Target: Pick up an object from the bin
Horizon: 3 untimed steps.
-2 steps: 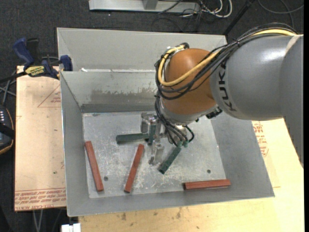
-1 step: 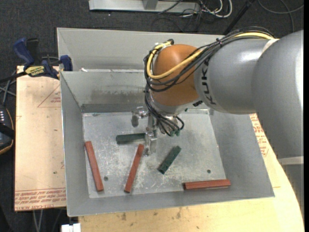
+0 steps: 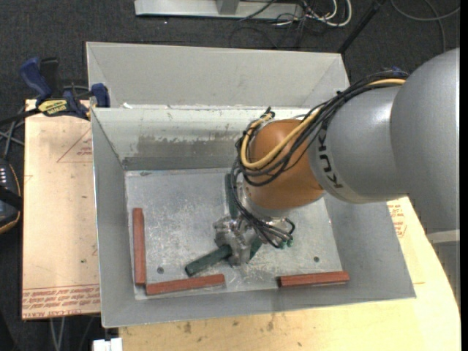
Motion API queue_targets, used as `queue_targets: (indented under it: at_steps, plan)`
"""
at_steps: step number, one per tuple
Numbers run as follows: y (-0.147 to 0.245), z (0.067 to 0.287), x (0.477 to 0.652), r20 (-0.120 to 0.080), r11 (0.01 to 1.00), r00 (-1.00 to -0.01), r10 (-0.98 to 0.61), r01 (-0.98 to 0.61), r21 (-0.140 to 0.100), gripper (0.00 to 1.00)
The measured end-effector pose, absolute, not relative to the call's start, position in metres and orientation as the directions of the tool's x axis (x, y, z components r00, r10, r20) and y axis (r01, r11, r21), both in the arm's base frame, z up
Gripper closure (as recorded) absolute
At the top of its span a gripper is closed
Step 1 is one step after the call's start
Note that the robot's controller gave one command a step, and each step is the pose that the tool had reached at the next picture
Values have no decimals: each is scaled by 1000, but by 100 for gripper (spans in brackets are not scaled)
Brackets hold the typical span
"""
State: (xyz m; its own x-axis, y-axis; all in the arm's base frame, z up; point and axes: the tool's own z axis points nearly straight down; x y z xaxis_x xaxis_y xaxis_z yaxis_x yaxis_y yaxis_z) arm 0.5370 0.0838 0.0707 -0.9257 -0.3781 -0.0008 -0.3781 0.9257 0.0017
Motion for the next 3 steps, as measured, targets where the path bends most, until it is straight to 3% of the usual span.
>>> queue_targets:
  at_steps: [1, 2, 3]
  plan:
    - [84, 71, 537, -1, 926, -926, -378, -378, 2, 100]
    - [86, 71, 563, -4, 746, -746, -666, -666, 0, 100]
    - [86, 71, 563, -4, 746, -746, -666, -666, 1, 100]
